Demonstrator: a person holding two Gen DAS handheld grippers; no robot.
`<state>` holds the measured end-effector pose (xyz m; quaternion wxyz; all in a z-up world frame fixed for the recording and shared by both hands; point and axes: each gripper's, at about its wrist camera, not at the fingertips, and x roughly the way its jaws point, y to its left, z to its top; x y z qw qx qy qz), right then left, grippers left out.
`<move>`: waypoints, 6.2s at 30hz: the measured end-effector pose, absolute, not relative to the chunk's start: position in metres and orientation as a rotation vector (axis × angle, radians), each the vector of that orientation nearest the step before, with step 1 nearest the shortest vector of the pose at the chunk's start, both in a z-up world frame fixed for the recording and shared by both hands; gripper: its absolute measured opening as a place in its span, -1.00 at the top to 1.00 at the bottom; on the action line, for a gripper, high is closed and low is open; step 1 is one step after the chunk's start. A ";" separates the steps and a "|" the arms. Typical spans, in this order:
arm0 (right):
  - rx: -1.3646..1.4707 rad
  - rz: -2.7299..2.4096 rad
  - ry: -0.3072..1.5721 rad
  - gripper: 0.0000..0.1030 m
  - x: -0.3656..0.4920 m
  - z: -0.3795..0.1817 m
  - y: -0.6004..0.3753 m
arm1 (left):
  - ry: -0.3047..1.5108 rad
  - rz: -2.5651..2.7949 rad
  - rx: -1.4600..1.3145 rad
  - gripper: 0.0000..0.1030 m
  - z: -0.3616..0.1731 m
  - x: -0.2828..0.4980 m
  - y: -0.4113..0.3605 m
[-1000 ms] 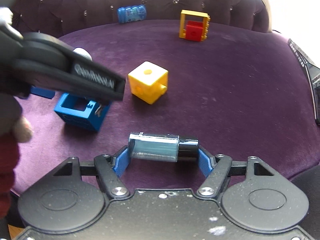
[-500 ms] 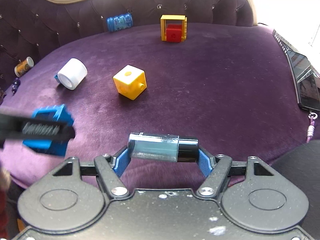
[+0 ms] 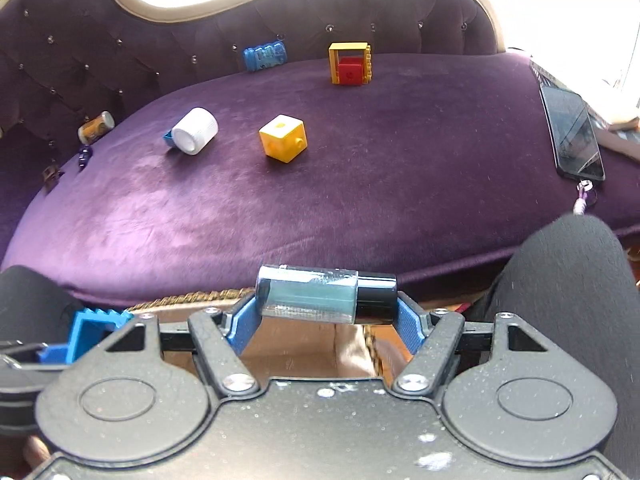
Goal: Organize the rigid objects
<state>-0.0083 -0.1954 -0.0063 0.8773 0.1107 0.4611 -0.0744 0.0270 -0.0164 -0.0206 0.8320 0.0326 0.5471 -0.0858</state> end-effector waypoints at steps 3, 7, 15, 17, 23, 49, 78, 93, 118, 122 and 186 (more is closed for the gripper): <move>0.272 -0.137 0.960 -0.35 -0.024 -0.001 -0.198 | 1.143 -0.174 0.065 -0.16 -0.017 0.015 -0.015; 0.297 -0.100 0.953 -0.35 -0.044 0.004 -0.195 | 1.115 -0.179 0.039 -0.16 -0.009 0.002 -0.011; 0.246 -0.046 1.008 -0.35 -0.042 -0.006 -0.176 | 1.143 -0.139 -0.002 -0.16 -0.021 0.005 -0.002; 0.255 -0.046 1.022 -0.35 -0.041 -0.009 -0.178 | 1.147 -0.151 -0.012 -0.16 -0.022 0.004 -0.002; 0.263 -0.050 1.062 -0.36 -0.030 -0.017 -0.179 | 1.159 -0.134 0.021 -0.16 -0.027 0.004 -0.007; 0.204 -0.043 1.138 -0.35 -0.018 -0.028 -0.169 | 1.218 -0.114 0.118 -0.19 -0.041 0.010 -0.017; 0.208 -0.055 1.158 -0.46 -0.013 -0.032 -0.167 | 1.230 -0.100 0.095 -0.22 -0.043 0.013 -0.013; 0.239 -0.063 1.136 -0.49 -0.017 -0.028 -0.170 | 1.205 -0.113 0.036 -0.24 -0.034 0.010 -0.006; 0.230 -0.107 0.986 -0.55 -0.021 -0.004 -0.177 | 1.103 -0.069 0.052 -0.34 -0.013 0.022 -0.006; 0.229 -0.091 1.024 -0.55 -0.003 -0.010 -0.178 | 1.098 -0.085 0.089 -0.34 -0.011 0.040 -0.011; -0.006 -0.064 0.946 -0.45 0.184 -0.072 -0.193 | 1.096 -0.123 0.095 0.07 -0.062 0.199 -0.023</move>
